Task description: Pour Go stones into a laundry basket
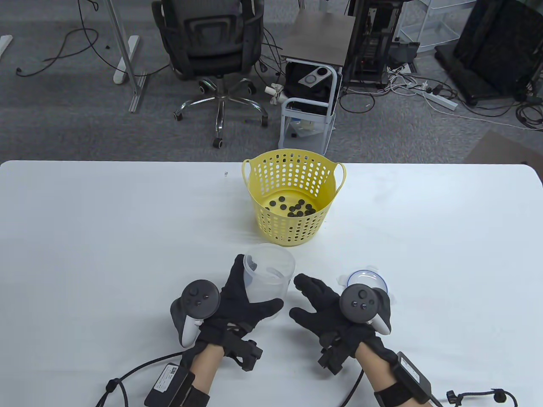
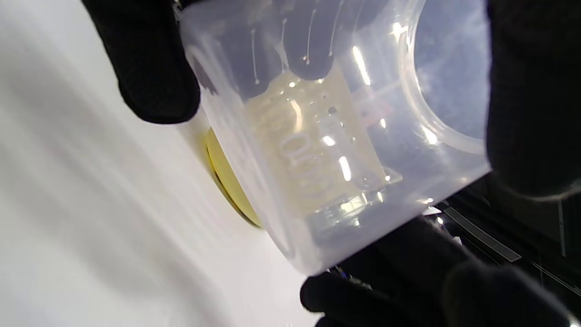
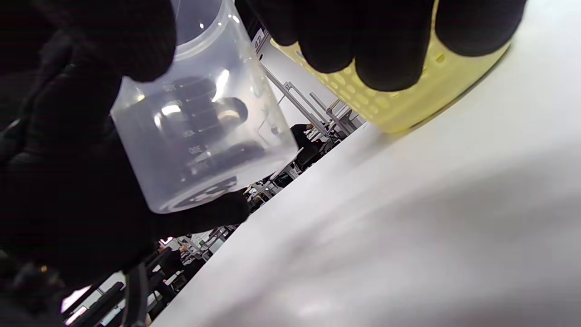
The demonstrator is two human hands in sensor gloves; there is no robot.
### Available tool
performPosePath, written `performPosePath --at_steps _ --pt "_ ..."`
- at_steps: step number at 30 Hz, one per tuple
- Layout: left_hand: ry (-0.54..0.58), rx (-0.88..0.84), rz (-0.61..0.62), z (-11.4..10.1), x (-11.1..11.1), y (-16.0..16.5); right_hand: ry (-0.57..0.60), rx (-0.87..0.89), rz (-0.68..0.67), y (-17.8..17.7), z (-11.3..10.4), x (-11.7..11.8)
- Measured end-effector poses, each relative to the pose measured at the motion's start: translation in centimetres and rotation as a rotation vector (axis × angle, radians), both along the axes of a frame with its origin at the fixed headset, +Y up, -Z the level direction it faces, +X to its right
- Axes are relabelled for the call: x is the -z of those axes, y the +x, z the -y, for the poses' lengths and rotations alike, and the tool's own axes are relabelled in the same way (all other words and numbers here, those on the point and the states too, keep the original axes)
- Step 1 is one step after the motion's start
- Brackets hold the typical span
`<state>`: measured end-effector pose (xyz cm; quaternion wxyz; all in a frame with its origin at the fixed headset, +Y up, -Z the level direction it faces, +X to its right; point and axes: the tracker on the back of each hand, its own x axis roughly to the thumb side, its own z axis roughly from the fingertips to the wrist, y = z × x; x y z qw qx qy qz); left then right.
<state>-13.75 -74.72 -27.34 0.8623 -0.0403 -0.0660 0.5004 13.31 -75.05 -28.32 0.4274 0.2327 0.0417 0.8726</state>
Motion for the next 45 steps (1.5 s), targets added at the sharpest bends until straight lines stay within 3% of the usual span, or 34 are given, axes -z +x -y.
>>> performPosePath --at_steps 9,14,25,29,32,36,40,45 --pt "0.015 0.122 0.219 1.3 -0.2 1.7 -0.051 0.082 -0.004 0.9 -0.4 0.2" --pt "0.066 0.33 0.252 0.9 0.0 1.6 -0.112 0.054 -0.035 2.1 -0.4 0.8" --pt "0.06 0.551 0.355 1.6 0.9 1.5 -0.232 -0.092 -0.1 2.2 0.8 1.2" --pt "0.024 0.56 0.382 2.0 1.2 1.2 -0.241 -0.136 -0.1 2.1 0.6 1.3" --pt "-0.016 0.606 0.391 2.0 1.5 0.6 -0.165 -0.265 0.007 3.0 -0.4 1.3" --pt "0.02 0.68 0.3 1.6 1.7 -0.9 -0.036 -0.506 0.347 5.5 0.0 2.0" --pt "0.056 0.737 0.214 0.9 1.9 -2.0 -0.159 -0.668 0.486 8.0 2.3 3.3" --pt "0.058 0.721 0.169 0.6 2.0 -2.6 -0.277 -0.648 0.507 9.5 4.4 4.0"
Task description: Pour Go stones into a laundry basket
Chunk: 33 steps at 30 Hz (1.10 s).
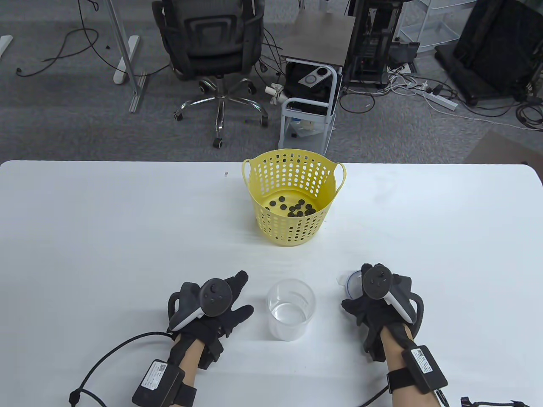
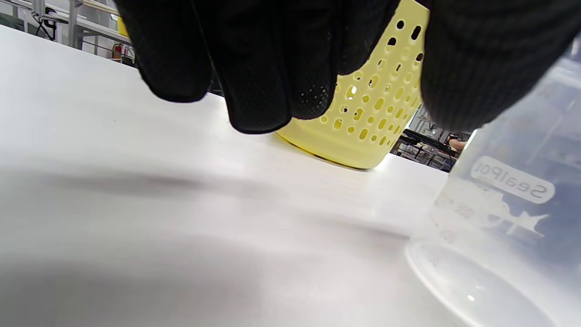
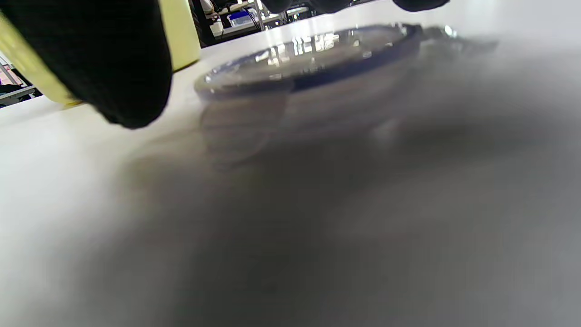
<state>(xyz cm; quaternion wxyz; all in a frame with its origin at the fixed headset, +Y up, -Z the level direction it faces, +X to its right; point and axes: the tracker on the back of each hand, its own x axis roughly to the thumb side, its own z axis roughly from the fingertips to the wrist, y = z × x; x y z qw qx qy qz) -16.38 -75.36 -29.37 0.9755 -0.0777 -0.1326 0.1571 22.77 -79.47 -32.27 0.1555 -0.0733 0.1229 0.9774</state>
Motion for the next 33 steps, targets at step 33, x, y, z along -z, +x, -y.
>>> performPosePath --at_steps 33 --pt "-0.031 0.009 -0.027 -0.3 0.0 -0.2 0.554 0.148 -0.525 -12.6 -11.4 -7.0"
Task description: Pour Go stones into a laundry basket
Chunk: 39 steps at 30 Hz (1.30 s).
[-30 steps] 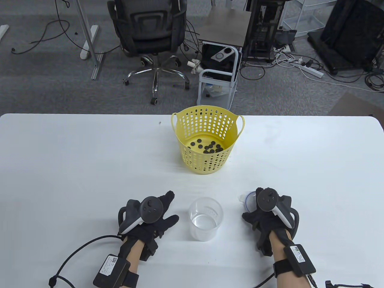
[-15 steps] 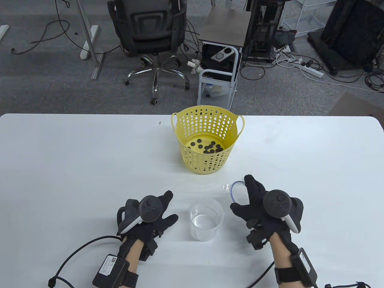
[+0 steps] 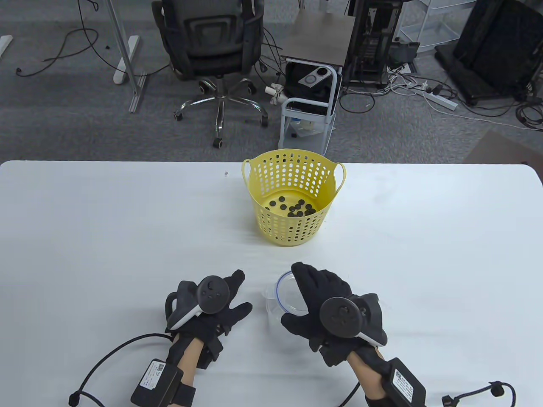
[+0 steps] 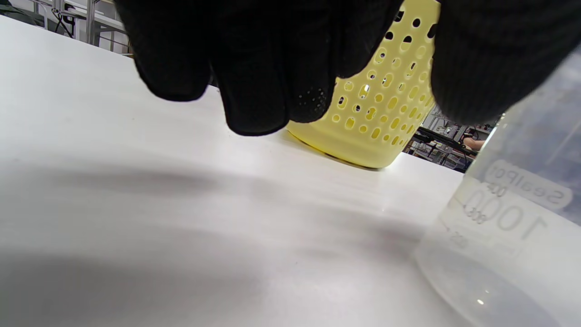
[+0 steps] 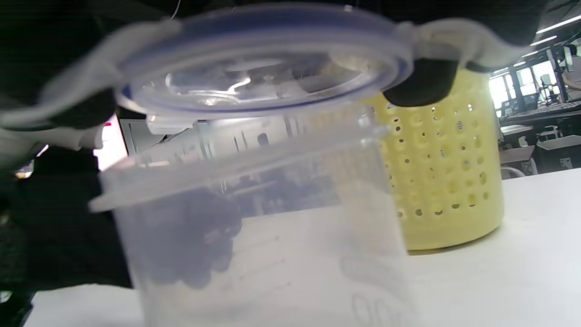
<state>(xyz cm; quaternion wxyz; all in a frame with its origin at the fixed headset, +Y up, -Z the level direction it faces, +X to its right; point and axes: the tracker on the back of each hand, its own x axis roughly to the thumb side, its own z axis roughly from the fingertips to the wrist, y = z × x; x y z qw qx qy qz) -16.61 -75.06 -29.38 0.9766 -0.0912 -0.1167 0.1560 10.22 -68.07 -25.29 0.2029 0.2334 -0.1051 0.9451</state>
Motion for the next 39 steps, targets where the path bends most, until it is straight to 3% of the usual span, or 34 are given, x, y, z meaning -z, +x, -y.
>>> performPosePath --at_steps 7,13,16,21,26,32,39 --pt "0.005 0.007 0.0 0.2 0.0 0.2 0.007 -0.077 -0.033 -1.3 0.8 -0.3" --pt "0.208 -0.16 -0.068 -0.9 -0.5 -0.6 -0.001 -0.071 -0.041 -1.0 1.3 -0.4" --pt "0.254 -0.283 -0.122 -1.2 -0.8 -0.9 -0.034 -0.012 -0.031 -0.1 1.5 -0.2" --pt "0.163 -0.507 -0.17 -0.9 -1.2 -0.4 -0.092 0.193 0.065 2.2 2.0 0.5" --pt "0.058 -0.686 -0.199 0.0 -2.1 1.5 -0.253 0.414 0.156 3.9 3.8 1.8" --pt "-0.079 -0.676 -0.119 1.1 -2.3 3.8 -0.406 0.57 0.175 4.2 6.2 2.4" --pt "-0.119 -0.649 -0.109 2.1 -2.1 4.4 -0.407 0.602 0.179 3.7 7.6 2.1"
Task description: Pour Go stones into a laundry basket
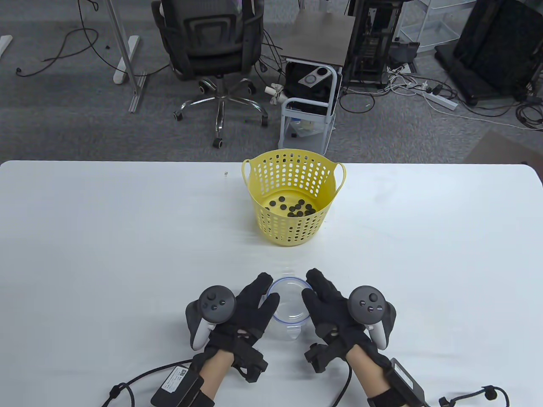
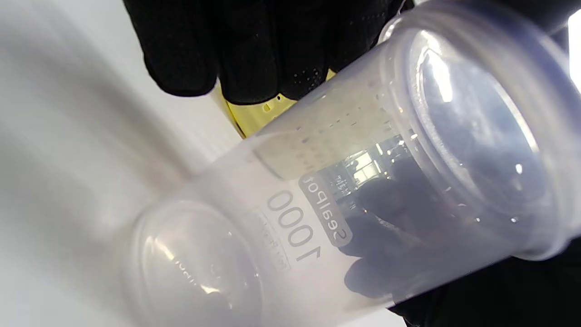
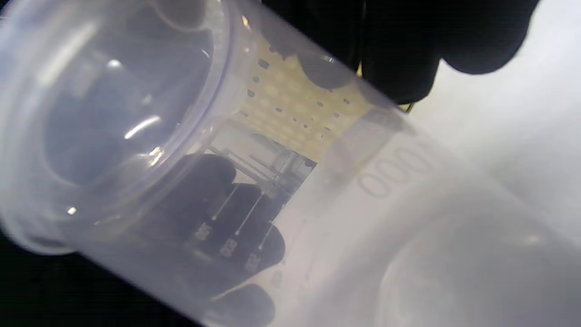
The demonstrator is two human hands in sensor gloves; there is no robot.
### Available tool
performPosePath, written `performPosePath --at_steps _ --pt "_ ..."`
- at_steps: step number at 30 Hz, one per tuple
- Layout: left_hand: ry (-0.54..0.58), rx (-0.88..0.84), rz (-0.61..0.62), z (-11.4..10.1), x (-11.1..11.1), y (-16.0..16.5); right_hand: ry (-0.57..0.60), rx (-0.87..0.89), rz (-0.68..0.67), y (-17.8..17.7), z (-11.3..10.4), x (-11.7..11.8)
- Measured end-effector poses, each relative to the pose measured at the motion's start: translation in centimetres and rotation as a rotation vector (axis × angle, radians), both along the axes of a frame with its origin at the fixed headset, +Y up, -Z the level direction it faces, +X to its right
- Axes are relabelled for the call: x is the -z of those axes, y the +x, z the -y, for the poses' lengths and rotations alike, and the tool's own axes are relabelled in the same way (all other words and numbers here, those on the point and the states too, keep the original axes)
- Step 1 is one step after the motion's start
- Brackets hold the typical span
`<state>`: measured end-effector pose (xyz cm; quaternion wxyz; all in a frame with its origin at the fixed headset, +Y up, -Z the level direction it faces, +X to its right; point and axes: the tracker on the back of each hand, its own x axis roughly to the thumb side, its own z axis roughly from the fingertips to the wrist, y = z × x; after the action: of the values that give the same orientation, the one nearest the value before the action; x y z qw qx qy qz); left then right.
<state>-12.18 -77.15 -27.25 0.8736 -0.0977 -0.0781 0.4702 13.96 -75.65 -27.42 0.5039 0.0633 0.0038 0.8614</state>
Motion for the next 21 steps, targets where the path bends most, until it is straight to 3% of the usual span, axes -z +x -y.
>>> performPosePath --at_steps 9,13,21 --pt "-0.08 -0.01 0.105 1.3 0.4 0.7 -0.117 0.148 -0.102 -0.4 1.8 0.3" --pt "-0.25 -0.064 0.196 1.5 0.7 1.4 -0.296 0.297 -0.21 -0.7 2.9 0.4" --pt "-0.205 -0.049 0.185 1.7 0.9 1.1 -0.231 0.208 -0.18 -0.4 2.5 0.5"
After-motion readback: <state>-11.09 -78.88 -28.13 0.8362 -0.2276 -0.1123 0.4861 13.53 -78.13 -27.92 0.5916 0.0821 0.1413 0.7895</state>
